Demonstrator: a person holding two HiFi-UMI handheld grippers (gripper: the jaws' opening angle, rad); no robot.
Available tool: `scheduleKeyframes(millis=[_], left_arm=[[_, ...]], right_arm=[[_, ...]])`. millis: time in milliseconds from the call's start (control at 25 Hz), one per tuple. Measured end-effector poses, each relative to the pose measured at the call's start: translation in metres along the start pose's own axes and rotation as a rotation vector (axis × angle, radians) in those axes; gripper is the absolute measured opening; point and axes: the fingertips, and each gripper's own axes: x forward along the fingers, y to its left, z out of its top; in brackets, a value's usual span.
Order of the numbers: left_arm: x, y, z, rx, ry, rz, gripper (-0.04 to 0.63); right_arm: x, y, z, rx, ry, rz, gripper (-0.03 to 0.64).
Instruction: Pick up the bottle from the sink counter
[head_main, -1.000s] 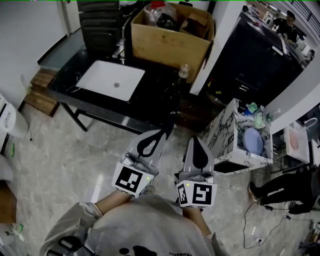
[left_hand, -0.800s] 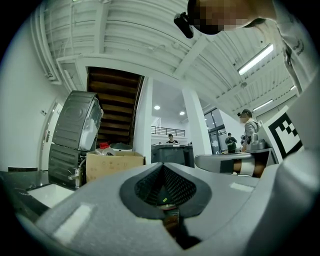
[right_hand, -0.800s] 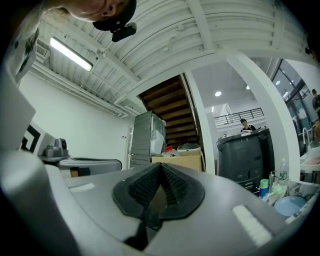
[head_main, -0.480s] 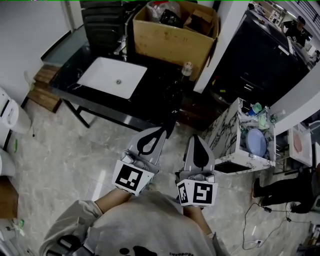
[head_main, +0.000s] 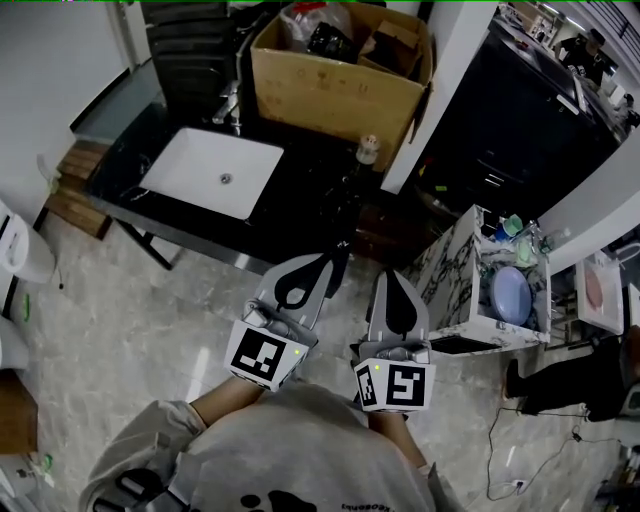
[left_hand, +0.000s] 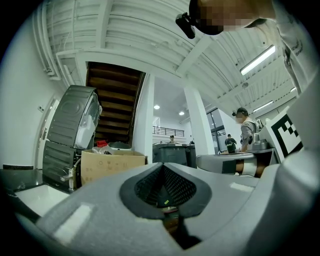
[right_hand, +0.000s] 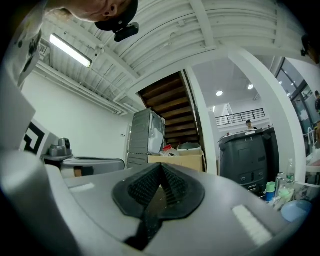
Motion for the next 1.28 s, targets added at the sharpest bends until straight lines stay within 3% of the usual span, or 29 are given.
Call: scheduleKeyframes(millis=[720,1280], left_arm=[[0.14,0.093,-0.027,-0.023,0.022,-0.103,0.002],[0.185,0.128,-0.046,-0.05,0.019,-0.175,0.002]], right_arm=[[0.148,-0.056,-0.029,0.003,0.017,-0.092,-0.002],[0.199,-0.065,-0.049,0.0,0.034,-0.136,0.0]])
